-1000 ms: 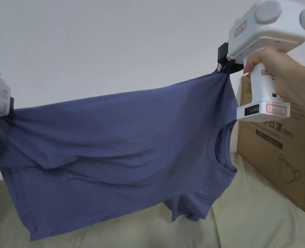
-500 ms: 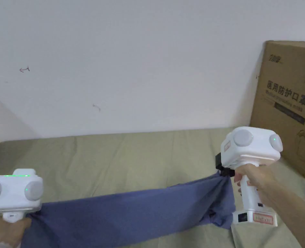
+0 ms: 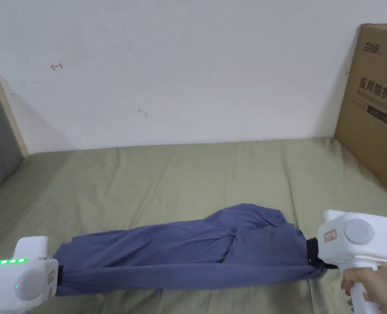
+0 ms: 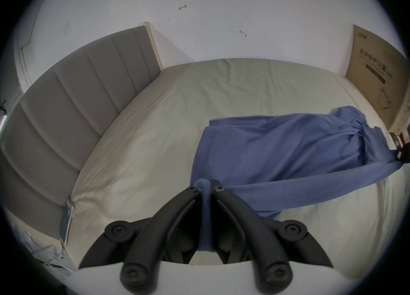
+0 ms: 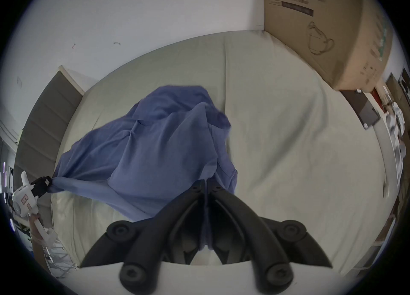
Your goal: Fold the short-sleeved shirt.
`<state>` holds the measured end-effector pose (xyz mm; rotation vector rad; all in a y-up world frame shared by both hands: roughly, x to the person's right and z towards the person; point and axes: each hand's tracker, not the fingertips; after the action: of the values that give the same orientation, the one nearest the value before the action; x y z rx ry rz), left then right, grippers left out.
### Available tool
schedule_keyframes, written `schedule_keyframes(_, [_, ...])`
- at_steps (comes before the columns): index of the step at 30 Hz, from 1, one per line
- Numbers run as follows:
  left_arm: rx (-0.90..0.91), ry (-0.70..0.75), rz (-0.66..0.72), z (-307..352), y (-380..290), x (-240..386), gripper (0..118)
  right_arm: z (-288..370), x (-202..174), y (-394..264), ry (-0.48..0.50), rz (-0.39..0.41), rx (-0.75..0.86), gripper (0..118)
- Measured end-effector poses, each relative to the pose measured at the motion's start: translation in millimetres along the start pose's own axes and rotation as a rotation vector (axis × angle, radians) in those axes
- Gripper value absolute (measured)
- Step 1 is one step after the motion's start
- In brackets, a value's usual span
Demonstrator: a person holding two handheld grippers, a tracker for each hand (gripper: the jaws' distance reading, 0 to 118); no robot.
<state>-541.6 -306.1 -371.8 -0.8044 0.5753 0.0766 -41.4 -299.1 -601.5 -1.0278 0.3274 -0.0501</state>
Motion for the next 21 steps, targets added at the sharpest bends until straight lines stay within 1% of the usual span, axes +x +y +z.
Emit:
schedule_keyframes(2, [0.014, -0.051, 0.024, 32.6, -27.0, -8.6, 4, 24.5, 1.6, -35.8, 0.001, 0.016, 0.008, 1])
schedule_keyframes(3, [-0.006, -0.093, 0.020, 46.6, -39.5, -13.4, 4, 36.7, -0.7, -55.3, -0.018, 0.035, 0.030, 1])
schedule_keyframes(4, [-0.012, -0.111, 0.010, 59.4, -52.8, -17.1, 4, 44.4, 1.5, -70.9, -0.043, 0.102, 0.018, 1])
schedule_keyframes(5, [-0.005, -0.104, -0.015, 72.2, -66.9, -20.5, 4, 57.7, 0.7, -89.9, -0.061, 0.134, 0.033, 1])
schedule_keyframes(6, [-0.005, -0.093, -0.063, 83.0, -81.6, -22.8, 4, 71.7, 0.7, -109.3, -0.077, 0.128, 0.049, 1])
schedule_keyframes(7, [0.010, -0.069, -0.091, 92.8, -93.6, -25.1, 4, 83.2, 3.2, -123.7, -0.058, 0.113, 0.039, 1])
schedule_keyframes(8, [0.012, -0.047, -0.111, 103.0, -106.6, -28.9, 4, 96.6, 5.4, -141.4, -0.016, 0.085, 0.041, 1])
schedule_keyframes(9, [0.005, -0.047, -0.097, 112.7, -119.9, -33.8, 4, 105.0, 6.5, -160.0, -0.025, 0.074, 0.037, 1])
schedule_keyframes(10, [0.006, -0.051, -0.083, 119.0, -130.0, -38.6, 4, 112.4, 6.5, -175.1, -0.031, 0.080, 0.025, 1])
schedule_keyframes(11, [0.003, -0.067, -0.044, 127.1, -143.5, -44.9, 4, 121.2, 7.3, -194.5, -0.033, 0.094, 0.021, 1])
schedule_keyframes(13, [-0.011, -0.084, -0.033, 138.1, -164.8, -53.2, 4, 133.5, 5.8, -226.1, -0.064, 0.121, 0.002, 1])
schedule_keyframes(16, [-0.030, -0.072, -0.023, 148.3, -189.3, -60.1, 4, 135.5, 15.4, -257.5, -0.042, 0.076, -0.029, 1])
schedule_keyframes(18, [-0.038, -0.072, -0.025, 148.1, -202.7, -63.8, 4, 134.3, 19.2, -273.2, -0.048, 0.069, -0.043, 1])
schedule_keyframes(21, [-0.045, -0.080, 0.011, 149.4, -214.5, -65.7, 5, 129.0, 26.0, -282.2, -0.048, 0.054, -0.049, 1])
